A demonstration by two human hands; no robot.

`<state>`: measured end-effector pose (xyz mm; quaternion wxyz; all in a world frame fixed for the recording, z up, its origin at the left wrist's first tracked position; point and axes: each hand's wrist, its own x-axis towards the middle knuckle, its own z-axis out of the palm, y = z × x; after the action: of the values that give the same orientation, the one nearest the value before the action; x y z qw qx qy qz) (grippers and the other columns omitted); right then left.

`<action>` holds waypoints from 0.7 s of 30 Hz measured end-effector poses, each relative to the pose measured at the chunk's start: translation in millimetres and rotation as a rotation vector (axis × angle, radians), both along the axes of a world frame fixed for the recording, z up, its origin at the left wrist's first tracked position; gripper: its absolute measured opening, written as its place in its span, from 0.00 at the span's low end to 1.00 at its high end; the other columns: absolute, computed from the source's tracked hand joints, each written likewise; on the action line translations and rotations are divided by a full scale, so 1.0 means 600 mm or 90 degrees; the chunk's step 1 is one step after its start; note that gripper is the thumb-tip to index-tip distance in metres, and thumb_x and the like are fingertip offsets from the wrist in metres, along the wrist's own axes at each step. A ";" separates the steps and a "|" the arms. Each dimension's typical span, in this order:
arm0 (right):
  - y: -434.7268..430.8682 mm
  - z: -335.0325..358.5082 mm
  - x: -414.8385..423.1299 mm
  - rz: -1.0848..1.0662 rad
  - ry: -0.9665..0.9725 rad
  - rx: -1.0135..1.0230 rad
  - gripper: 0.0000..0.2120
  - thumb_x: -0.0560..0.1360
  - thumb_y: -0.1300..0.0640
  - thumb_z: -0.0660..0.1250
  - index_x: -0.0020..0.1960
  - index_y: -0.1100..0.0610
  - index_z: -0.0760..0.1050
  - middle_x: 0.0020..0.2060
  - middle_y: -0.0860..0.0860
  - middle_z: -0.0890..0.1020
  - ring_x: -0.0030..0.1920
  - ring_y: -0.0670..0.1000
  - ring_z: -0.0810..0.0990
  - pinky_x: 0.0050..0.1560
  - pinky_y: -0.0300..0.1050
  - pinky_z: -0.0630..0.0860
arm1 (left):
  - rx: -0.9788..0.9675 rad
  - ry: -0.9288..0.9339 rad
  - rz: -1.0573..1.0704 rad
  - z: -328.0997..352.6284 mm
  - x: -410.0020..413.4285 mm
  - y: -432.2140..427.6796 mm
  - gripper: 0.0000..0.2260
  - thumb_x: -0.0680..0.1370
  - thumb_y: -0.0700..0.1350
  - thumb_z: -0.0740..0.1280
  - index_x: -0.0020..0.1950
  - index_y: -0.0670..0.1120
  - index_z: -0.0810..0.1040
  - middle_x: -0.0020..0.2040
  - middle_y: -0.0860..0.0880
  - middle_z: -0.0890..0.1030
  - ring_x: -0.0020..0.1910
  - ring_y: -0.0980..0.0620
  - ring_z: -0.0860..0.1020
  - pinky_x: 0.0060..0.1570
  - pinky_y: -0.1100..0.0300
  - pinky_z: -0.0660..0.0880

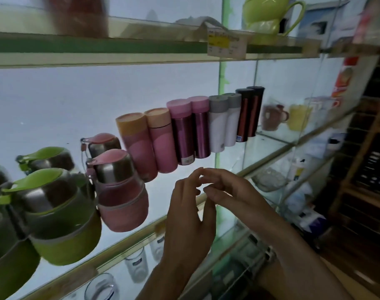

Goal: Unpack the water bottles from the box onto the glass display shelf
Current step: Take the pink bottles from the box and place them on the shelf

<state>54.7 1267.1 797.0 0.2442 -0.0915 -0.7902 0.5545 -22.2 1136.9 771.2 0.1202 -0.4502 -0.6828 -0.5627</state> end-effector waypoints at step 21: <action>-0.032 -0.173 0.188 -0.340 -0.183 -0.099 0.18 0.82 0.53 0.68 0.72 0.48 0.75 0.63 0.46 0.81 0.66 0.46 0.79 0.67 0.57 0.77 | -0.247 -0.091 -0.339 -0.174 0.071 0.064 0.21 0.82 0.50 0.64 0.73 0.62 0.66 0.62 0.63 0.69 0.62 0.59 0.75 0.57 0.60 0.75</action>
<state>167.7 1247.7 693.0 0.2591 -0.3915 -0.7200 0.5110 20.3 1175.3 666.8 -0.1674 -0.5864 -0.6425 -0.4640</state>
